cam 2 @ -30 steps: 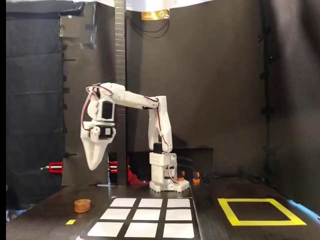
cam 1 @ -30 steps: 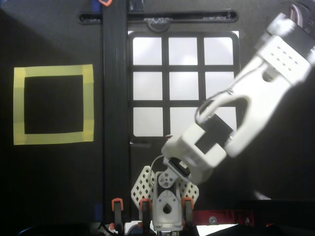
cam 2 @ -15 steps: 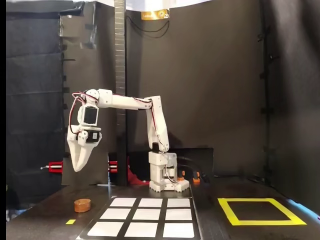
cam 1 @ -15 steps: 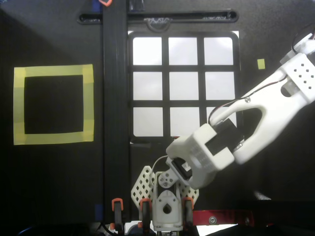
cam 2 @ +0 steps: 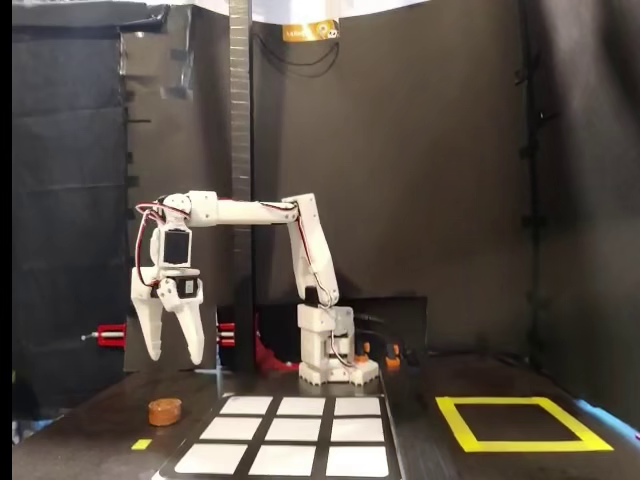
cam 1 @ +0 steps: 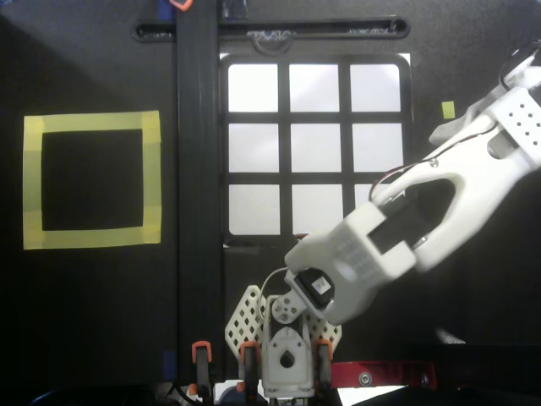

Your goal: Pick and place at Grid spot 1

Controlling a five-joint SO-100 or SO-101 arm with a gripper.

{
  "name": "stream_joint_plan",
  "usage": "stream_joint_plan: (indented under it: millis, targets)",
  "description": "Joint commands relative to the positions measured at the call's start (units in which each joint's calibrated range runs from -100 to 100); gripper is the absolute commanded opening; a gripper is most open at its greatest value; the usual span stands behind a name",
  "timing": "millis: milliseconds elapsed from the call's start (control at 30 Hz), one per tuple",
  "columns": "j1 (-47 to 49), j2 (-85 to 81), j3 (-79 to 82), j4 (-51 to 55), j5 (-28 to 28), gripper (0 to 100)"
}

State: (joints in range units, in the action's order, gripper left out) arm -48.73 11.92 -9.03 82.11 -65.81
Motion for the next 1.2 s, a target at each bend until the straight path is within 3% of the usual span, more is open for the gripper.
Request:
stream_joint_plan:
  millis: [0, 400, 767, 967, 1167]
  targets:
    - [-0.58, 2.58, -2.06, -2.12, -0.24, 30]
    - [-1.08, 12.2, -1.42, -9.42, -0.2, 30]
    - [-1.0, 16.15, -1.42, -9.67, -0.2, 30]
    - [-0.92, 16.23, -1.42, -9.26, -0.2, 13]
    - [-0.66, 15.72, -1.6, -9.26, -0.15, 12]
